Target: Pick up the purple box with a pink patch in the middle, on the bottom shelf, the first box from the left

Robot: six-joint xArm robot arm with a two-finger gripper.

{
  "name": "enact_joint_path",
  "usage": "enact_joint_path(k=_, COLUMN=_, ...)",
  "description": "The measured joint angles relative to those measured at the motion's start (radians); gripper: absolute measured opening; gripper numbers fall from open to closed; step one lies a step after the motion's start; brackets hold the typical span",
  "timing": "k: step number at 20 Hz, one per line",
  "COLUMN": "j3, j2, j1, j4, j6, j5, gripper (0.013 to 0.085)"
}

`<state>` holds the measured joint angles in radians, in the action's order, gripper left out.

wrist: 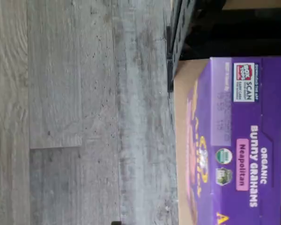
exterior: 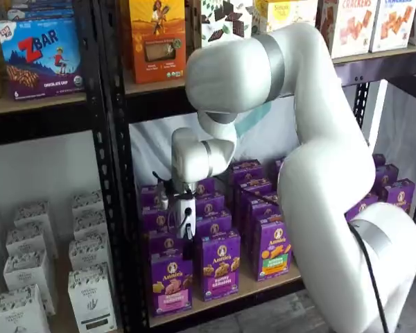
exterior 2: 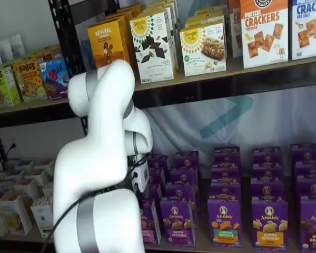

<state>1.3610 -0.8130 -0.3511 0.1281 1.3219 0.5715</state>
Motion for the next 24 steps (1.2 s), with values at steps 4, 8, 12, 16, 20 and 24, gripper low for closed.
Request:
enact_joint_path(k=4, j3=0.047, j2=-0.041, j1=0.001, j4=-0.023, j6=-0.019, j5=0.012, gripper=0.085)
enact_joint_path(k=8, j3=0.098, j2=-0.092, j1=0.001, j4=-0.035, j6=-0.03, j5=0.019, gripper=0.085)
enact_joint_path(k=12, j3=0.141, j2=-0.138, j1=-0.003, j4=-0.049, j6=-0.046, j5=0.017, gripper=0.085)
enact_joint_path(k=16, j3=0.172, j2=-0.176, j1=-0.009, j4=-0.059, j6=-0.059, j5=0.008, gripper=0.085)
enact_joint_path(k=20, j3=0.185, j2=-0.2, j1=-0.015, j4=-0.057, j6=-0.062, j5=-0.014, gripper=0.085)
enact_joint_path(k=24, j3=0.19, j2=-0.219, j1=-0.019, j4=-0.06, j6=-0.069, j5=-0.039, gripper=0.085)
